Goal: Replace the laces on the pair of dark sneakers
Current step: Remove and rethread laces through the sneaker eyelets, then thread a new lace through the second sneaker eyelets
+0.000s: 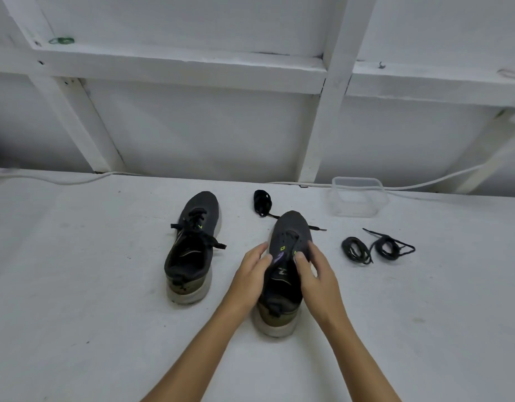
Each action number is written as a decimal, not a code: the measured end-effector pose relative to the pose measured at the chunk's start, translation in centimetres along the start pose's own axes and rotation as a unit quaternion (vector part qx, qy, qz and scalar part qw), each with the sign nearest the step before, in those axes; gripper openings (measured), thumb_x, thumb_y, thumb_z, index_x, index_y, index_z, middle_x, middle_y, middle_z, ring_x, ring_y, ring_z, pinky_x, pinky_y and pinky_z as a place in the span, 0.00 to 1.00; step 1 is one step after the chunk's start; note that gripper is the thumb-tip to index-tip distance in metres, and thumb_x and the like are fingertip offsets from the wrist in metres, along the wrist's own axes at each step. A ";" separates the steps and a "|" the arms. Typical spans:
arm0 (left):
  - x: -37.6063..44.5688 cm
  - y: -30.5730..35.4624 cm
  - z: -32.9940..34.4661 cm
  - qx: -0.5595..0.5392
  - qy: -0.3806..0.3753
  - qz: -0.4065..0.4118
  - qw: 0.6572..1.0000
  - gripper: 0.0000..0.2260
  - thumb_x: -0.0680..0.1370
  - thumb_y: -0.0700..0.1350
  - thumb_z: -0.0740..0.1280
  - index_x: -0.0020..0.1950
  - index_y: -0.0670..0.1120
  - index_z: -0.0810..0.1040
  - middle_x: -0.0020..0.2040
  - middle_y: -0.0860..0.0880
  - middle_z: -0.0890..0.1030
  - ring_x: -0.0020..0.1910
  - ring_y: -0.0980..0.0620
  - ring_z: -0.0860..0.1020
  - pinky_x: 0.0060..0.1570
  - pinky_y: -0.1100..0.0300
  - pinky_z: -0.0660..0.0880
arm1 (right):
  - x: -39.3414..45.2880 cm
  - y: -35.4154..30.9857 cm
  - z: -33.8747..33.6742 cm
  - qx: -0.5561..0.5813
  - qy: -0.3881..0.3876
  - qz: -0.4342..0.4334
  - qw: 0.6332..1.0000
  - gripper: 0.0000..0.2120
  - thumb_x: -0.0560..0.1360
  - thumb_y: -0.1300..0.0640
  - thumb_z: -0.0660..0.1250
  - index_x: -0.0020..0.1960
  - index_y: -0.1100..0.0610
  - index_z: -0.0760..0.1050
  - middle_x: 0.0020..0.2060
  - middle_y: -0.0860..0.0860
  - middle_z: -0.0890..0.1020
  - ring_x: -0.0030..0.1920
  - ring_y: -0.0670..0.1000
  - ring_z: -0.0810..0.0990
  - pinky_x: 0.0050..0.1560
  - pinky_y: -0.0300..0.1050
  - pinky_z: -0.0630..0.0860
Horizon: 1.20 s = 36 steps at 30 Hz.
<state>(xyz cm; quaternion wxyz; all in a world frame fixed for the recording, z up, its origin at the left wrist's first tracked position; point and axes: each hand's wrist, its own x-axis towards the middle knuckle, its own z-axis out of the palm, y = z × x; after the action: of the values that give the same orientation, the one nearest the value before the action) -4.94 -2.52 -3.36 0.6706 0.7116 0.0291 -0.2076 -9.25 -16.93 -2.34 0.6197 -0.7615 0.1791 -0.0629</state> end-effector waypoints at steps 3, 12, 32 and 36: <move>0.3 -0.9 0.9 -0.052 -0.005 -0.022 0.998 0.14 0.84 0.46 0.60 0.69 0.55 0.75 0.68 0.56 0.77 0.66 0.60 0.76 0.69 0.57 0.70 | 0.1 1.2 -0.2 0.008 -0.001 0.021 1.000 0.24 0.81 0.46 0.67 0.75 0.46 0.70 0.73 0.36 0.68 0.74 0.37 0.66 0.72 0.39 0.65; -0.9 -2.1 2.7 -0.065 0.089 -0.004 0.994 0.20 0.84 0.45 0.60 0.77 0.52 0.68 0.73 0.56 0.71 0.72 0.58 0.70 0.74 0.52 0.65 | 1.4 2.2 -0.1 0.010 -0.060 0.008 0.998 0.21 0.82 0.51 0.65 0.75 0.48 0.71 0.73 0.40 0.72 0.72 0.38 0.69 0.75 0.43 0.66; 13.6 5.1 -0.6 0.233 0.175 0.059 0.955 0.11 0.82 0.43 0.63 0.58 0.49 0.83 0.57 0.51 0.83 0.50 0.56 0.77 0.53 0.64 0.70 | 15.4 0.4 -0.9 -0.443 -0.041 -0.057 0.894 0.09 0.79 0.59 0.64 0.46 0.61 0.82 0.50 0.57 0.78 0.57 0.61 0.76 0.41 0.48 0.73; 15.0 5.1 -0.4 0.269 0.153 0.078 0.948 0.10 0.81 0.43 0.64 0.58 0.48 0.84 0.58 0.50 0.83 0.54 0.55 0.77 0.55 0.65 0.68 | 16.1 1.1 -0.8 -0.467 -0.021 -0.085 0.880 0.09 0.80 0.58 0.66 0.51 0.57 0.85 0.52 0.54 0.79 0.56 0.57 0.73 0.43 0.49 0.74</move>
<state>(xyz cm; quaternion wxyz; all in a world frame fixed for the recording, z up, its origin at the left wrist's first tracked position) 10.43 -6.20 -3.53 0.4556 0.8889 0.0185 -0.0431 5.28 -23.47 -5.25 0.1887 -0.9759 0.1094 -0.0079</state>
